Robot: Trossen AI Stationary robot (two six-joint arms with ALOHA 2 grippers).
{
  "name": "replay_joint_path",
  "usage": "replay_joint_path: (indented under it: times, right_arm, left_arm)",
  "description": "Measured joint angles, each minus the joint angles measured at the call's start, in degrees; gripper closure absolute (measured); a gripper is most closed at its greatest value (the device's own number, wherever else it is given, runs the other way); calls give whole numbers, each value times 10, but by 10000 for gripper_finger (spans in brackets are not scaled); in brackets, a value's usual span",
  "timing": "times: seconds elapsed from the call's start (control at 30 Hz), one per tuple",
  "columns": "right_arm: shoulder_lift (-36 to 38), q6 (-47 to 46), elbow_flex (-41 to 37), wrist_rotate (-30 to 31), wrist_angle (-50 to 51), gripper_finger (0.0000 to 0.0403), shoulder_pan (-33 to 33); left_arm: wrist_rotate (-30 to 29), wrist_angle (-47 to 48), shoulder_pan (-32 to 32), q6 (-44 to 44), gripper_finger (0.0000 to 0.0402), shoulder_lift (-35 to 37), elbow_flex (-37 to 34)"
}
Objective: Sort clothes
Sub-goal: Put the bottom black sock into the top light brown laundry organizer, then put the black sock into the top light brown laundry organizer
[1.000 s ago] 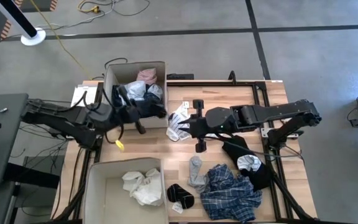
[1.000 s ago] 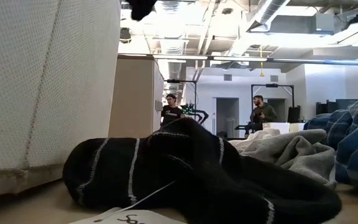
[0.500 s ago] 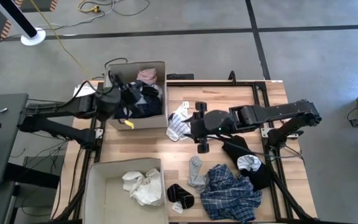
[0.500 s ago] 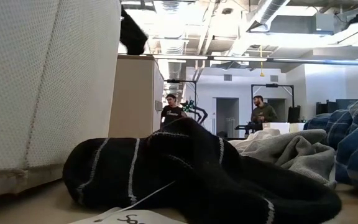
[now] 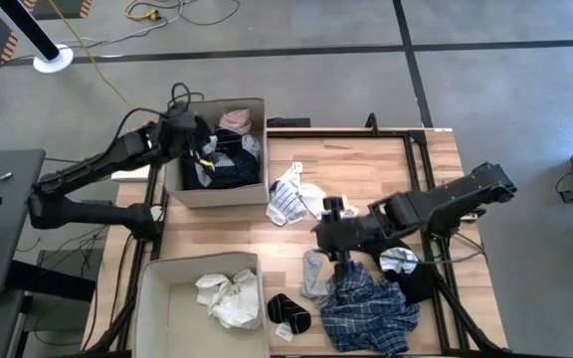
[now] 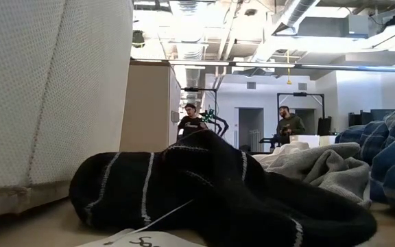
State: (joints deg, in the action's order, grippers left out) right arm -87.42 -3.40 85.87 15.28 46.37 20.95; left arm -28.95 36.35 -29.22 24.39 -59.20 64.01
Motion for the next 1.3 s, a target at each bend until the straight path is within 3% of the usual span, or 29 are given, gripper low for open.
replay_joint_path:
  times: [0.27,0.43,0.6,0.83,1.03,1.3]
  right_arm:
    - [0,-74,-69,-9,-16,168,55]
    - [0,-102,-131,-29,-119,168,78]
    - [-7,-99,-200,-88,-313,168,92]
    - [-87,-101,-215,-102,-384,168,110]
    - [-173,-104,-215,-140,-443,168,111]
    - [-236,-116,-215,-140,-527,168,108]
  left_arm:
    - [109,78,-112,-29,401,-33,0]
    - [135,97,-129,-35,395,-63,0]
    - [136,91,-129,-41,341,-73,0]
    - [164,93,-129,-60,239,-60,0]
    - [249,81,-128,-76,188,-25,0]
    - [408,14,-118,-113,180,59,0]
